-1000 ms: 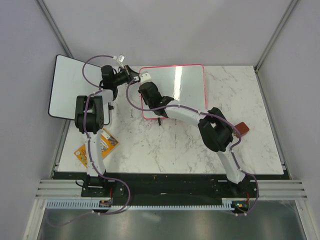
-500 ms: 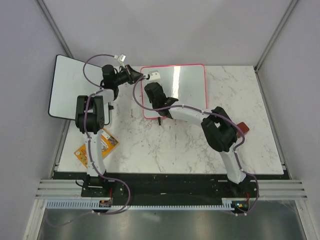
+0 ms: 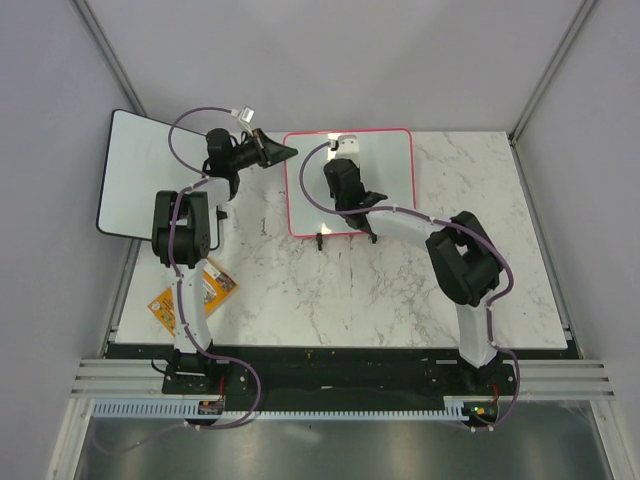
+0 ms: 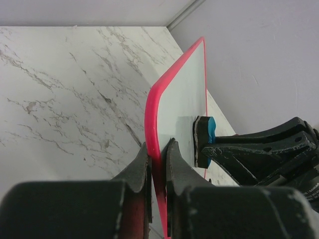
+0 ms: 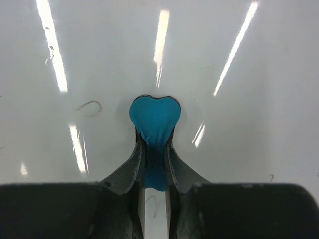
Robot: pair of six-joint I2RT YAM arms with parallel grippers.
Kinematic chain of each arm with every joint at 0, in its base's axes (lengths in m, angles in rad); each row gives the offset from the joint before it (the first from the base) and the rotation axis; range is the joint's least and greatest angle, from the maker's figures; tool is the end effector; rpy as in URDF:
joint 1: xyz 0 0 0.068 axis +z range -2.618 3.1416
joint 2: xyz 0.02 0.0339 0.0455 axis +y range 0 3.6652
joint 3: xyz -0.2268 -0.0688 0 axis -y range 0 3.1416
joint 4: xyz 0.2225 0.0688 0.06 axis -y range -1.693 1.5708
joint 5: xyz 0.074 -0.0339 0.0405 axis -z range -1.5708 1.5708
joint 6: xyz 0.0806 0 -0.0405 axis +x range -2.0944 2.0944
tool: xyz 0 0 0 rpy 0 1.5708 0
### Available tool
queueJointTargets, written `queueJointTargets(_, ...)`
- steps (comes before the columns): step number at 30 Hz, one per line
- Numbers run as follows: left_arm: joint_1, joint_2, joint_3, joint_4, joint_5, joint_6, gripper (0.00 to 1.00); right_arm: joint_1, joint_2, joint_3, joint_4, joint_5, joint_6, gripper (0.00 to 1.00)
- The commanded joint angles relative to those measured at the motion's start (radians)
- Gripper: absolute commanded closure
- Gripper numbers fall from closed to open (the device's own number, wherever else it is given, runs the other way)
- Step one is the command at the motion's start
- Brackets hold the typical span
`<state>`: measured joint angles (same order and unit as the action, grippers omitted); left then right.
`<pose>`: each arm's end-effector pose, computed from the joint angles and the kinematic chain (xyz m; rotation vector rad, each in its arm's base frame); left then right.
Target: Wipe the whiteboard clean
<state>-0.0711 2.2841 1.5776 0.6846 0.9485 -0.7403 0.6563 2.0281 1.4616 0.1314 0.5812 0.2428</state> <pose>0.4916 -0.1007 0.1836 0.2302 1.7501 -1.3531 0.3980 0.2507 0.1886 -0.0352 1.9305 0.0149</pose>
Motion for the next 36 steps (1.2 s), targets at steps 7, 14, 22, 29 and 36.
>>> queueJointTargets(7,-0.015,0.015,0.002,0.026,0.027,0.229,0.98,0.129,0.076,-0.09,-0.239,-0.016,-0.05,1.0)
queueJointTargets(14,-0.015,0.015,0.004,0.026,0.029,0.231,0.98,0.125,0.112,-0.119,-0.26,0.115,0.007,1.0)
queueJointTargets(22,-0.015,0.008,0.007,0.02,0.03,0.239,0.98,-0.027,0.015,-0.305,-0.234,0.174,0.19,1.0)
queueJointTargets(29,-0.013,0.009,0.005,0.018,0.03,0.242,0.98,-0.171,-0.101,-0.425,-0.236,0.175,0.306,1.0)
queueJointTargets(36,-0.006,0.005,0.005,0.015,0.03,0.243,0.98,-0.248,-0.134,-0.449,-0.248,0.147,0.334,1.0)
